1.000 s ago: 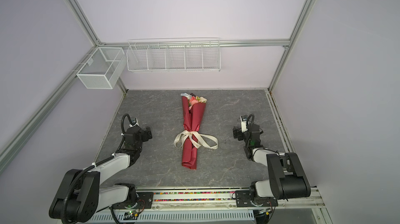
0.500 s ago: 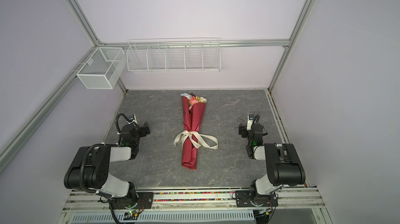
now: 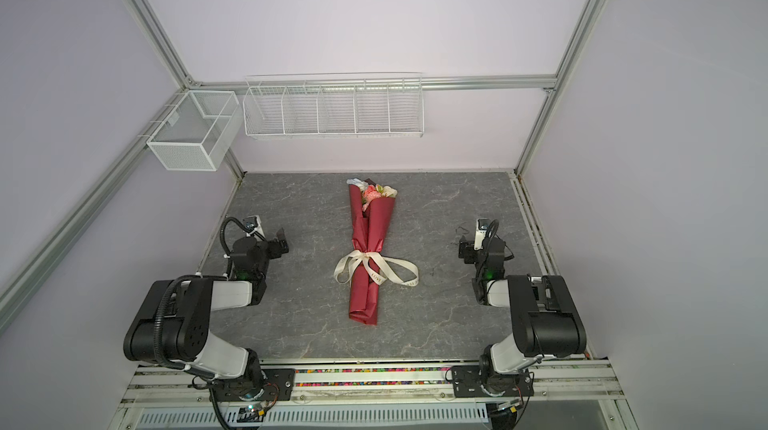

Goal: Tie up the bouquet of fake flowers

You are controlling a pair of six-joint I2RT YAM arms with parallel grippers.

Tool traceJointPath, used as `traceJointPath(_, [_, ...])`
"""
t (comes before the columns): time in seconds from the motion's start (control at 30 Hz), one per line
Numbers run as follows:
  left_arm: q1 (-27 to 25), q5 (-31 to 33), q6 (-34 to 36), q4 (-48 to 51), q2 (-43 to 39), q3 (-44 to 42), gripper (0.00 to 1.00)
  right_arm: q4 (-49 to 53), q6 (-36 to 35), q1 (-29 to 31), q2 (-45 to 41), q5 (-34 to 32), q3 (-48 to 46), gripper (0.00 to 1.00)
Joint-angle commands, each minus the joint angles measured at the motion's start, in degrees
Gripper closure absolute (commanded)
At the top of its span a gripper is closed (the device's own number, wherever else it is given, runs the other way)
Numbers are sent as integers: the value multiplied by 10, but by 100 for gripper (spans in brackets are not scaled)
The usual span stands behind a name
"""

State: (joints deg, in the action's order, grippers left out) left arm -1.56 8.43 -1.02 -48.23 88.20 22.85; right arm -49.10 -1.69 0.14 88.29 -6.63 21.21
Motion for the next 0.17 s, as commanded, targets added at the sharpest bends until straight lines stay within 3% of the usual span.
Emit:
traceJointPath(0.0, [-1,-8,3,-23,5,1,2,-7,3,3,-6,-8,8,12])
traceJointPath(0.13, [-1,-8,2,-23,5,1,2,-8,3,2,-6,-8,6,12])
